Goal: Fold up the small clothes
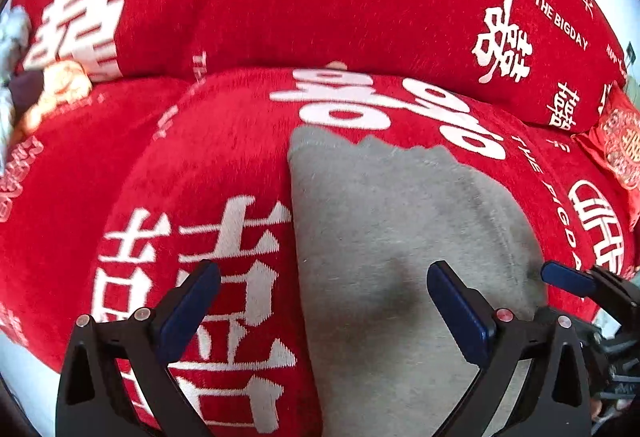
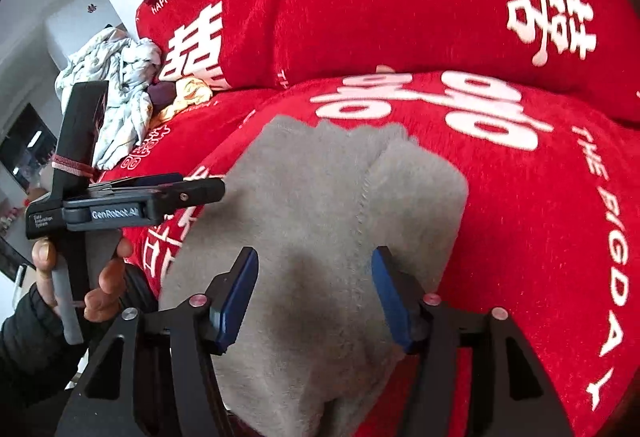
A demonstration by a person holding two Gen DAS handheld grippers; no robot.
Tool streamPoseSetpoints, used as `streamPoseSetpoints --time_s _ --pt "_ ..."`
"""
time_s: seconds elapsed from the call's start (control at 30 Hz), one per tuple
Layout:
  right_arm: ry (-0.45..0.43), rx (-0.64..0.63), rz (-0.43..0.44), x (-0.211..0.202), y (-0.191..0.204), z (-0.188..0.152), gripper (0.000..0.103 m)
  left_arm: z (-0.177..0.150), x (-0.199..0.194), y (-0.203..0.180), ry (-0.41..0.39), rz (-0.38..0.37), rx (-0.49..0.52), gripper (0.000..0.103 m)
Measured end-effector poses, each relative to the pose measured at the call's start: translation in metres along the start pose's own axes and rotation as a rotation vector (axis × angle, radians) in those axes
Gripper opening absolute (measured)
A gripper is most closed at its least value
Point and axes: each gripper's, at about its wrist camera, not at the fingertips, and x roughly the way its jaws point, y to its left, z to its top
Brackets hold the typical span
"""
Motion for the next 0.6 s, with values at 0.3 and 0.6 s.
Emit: streamPoseSetpoints --time_s 0.3,0.6 --pt "0.102 -0.078 0.009 0.014 0.027 -0.031 0.064 -0.027 0.011 -0.011 0.062 0.165 0.059 0.103" --pt "0.08 -0.142 -0.166 -0.022 0.05 -0.034 0.073 -0.039 -0.024 -0.031 0.013 0.129 0.062 0.103"
